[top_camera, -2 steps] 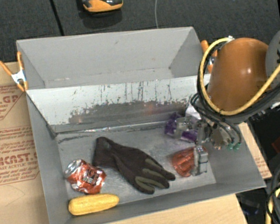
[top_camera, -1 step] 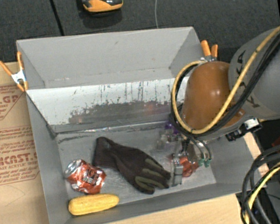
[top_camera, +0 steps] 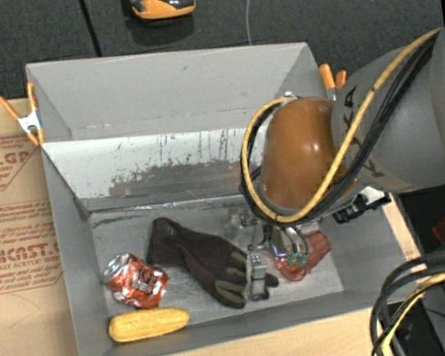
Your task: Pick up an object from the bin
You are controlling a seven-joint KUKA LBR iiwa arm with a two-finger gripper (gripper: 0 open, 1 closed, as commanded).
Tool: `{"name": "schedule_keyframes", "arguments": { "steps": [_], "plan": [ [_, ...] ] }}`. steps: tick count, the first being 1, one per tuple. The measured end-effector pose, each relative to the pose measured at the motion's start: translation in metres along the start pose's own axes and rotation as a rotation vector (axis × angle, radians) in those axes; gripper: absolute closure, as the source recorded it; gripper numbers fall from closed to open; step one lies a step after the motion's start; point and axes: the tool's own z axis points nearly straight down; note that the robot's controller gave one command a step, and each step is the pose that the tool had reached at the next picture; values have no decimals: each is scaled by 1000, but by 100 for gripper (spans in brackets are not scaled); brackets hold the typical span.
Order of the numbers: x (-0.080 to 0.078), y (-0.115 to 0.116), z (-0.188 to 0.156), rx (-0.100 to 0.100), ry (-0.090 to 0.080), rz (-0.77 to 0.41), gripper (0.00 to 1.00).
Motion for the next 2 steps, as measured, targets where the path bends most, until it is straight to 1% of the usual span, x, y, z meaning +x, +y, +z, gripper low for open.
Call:
{"name": "schedule_keyframes", "arguments": {
  "steps": [1,2],
  "plan": [
    [2,12,5,2,2,74,0],
    [-12,64,77,0,-3,160,0]
  ]
}}
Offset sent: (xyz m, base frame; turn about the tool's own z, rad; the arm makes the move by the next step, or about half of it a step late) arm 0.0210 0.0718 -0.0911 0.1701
